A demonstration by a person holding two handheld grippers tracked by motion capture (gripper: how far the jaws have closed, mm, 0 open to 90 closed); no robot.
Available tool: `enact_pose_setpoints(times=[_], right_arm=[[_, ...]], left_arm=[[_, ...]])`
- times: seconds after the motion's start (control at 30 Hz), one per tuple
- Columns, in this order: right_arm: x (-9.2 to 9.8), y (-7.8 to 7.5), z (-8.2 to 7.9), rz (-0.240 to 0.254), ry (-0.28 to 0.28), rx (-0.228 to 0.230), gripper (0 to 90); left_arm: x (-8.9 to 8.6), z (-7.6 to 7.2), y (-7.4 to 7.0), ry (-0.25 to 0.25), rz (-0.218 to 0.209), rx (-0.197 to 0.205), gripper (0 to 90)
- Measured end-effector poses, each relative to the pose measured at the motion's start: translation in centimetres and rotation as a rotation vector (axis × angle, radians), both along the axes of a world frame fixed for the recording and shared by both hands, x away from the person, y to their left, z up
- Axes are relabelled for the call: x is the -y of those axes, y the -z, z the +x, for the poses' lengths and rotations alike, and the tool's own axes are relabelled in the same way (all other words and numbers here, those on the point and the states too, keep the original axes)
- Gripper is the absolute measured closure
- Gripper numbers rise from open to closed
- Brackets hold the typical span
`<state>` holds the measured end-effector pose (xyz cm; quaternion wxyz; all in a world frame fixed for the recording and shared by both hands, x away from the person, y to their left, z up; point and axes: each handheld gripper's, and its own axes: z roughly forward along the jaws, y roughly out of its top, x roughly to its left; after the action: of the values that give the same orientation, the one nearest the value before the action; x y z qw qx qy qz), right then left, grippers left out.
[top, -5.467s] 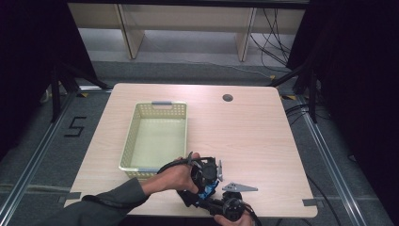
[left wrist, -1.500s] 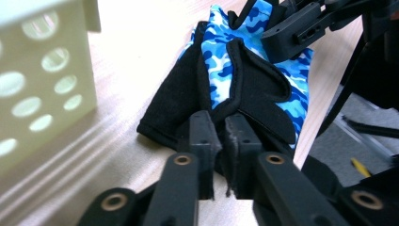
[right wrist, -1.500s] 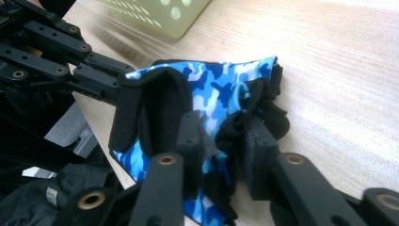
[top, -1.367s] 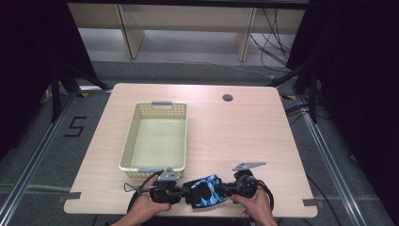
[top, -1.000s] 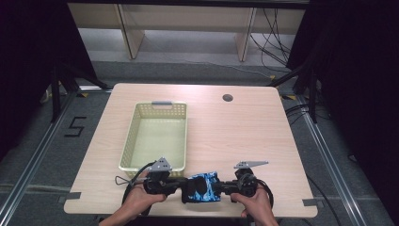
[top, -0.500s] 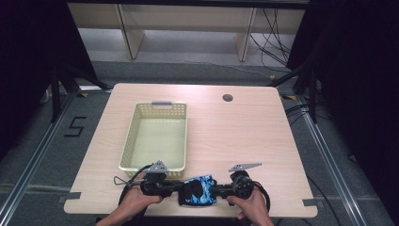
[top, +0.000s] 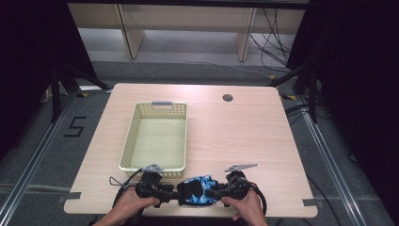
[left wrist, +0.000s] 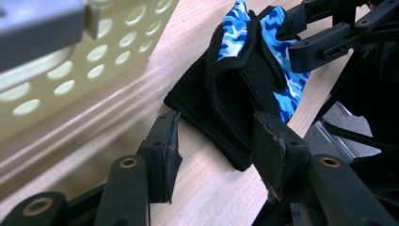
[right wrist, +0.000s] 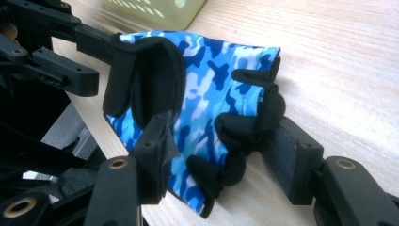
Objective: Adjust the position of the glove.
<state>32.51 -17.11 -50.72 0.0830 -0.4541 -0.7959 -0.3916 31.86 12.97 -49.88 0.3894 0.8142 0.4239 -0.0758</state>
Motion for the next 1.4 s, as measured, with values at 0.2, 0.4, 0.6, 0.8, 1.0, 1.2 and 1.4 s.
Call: enact_pose_setpoints(times=[0.2, 0.4, 0.6, 0.8, 1.0, 1.2, 1.4], right_arm=[[-0.3, 0.2, 0.1, 0.009, -0.014, 0.009, 48.6], [-0.1, 0.6, 0.3, 0.056, -0.026, -0.005, 52.8], [0.3, 1.3, 0.5, 0.131, -0.047, -0.044, 59.9], [0.4, 1.6, 0.5, 0.146, -0.042, -0.057, 61.2], [0.4, 1.6, 0.1, 0.148, -0.054, -0.056, 62.1], [0.3, 1.5, 0.0, 0.136, -0.065, -0.048, 70.1], [0.4, 1.1, -0.2, 0.136, -0.074, -0.019, 77.9]], left_arm=[[0.7, 0.2, 1.1, 0.010, -0.034, -0.075, 54.1], [1.2, 0.5, 1.3, -0.021, -0.073, -0.095, 56.2], [1.7, 0.7, 1.7, -0.032, -0.100, -0.078, 64.3], [1.9, 0.7, 2.0, -0.042, -0.123, -0.066, 73.2], [2.1, 0.7, 2.0, -0.020, -0.169, -0.032, 81.9], [2.3, 0.5, 2.1, -0.012, -0.140, -0.003, 85.9], [2.3, 0.3, 1.9, -0.013, -0.149, 0.003, 86.4]])
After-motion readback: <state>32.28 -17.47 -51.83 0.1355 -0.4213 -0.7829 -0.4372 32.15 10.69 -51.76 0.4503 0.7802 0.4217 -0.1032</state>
